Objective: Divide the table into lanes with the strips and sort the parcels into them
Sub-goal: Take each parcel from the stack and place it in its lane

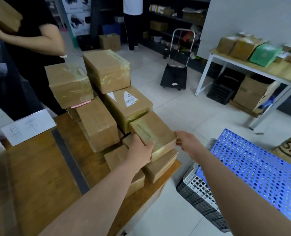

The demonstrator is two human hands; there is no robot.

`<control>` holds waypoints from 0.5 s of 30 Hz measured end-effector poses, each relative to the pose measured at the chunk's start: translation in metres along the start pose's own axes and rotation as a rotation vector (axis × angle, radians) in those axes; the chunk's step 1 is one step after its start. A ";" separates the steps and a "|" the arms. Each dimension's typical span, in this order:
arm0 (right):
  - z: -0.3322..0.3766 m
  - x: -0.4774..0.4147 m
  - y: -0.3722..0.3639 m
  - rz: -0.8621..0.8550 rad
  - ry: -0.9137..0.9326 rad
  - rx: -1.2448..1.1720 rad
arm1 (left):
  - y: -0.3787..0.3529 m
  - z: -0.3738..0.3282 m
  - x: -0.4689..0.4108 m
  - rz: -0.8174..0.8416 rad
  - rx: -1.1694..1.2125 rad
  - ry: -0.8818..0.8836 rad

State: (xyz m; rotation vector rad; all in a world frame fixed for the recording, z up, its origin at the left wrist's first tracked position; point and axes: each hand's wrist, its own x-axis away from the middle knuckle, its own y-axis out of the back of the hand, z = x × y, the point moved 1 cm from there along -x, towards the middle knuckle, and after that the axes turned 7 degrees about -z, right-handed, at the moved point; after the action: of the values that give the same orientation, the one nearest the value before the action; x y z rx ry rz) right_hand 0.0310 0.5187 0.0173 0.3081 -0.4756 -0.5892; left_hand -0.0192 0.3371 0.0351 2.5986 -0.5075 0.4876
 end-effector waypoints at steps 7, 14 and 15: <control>0.006 -0.005 0.009 0.257 -0.009 -0.212 | -0.007 0.004 0.006 -0.063 0.337 0.238; 0.014 -0.010 0.017 0.315 0.103 -0.325 | -0.020 -0.002 0.012 -0.154 0.384 0.290; 0.015 -0.009 0.019 0.325 0.109 -0.350 | -0.021 -0.002 0.015 -0.161 0.469 0.296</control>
State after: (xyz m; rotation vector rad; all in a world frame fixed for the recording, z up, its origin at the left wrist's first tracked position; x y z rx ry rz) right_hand 0.0251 0.5372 0.0347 -0.0713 -0.3010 -0.3277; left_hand 0.0022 0.3517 0.0350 2.8932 -0.0869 1.0173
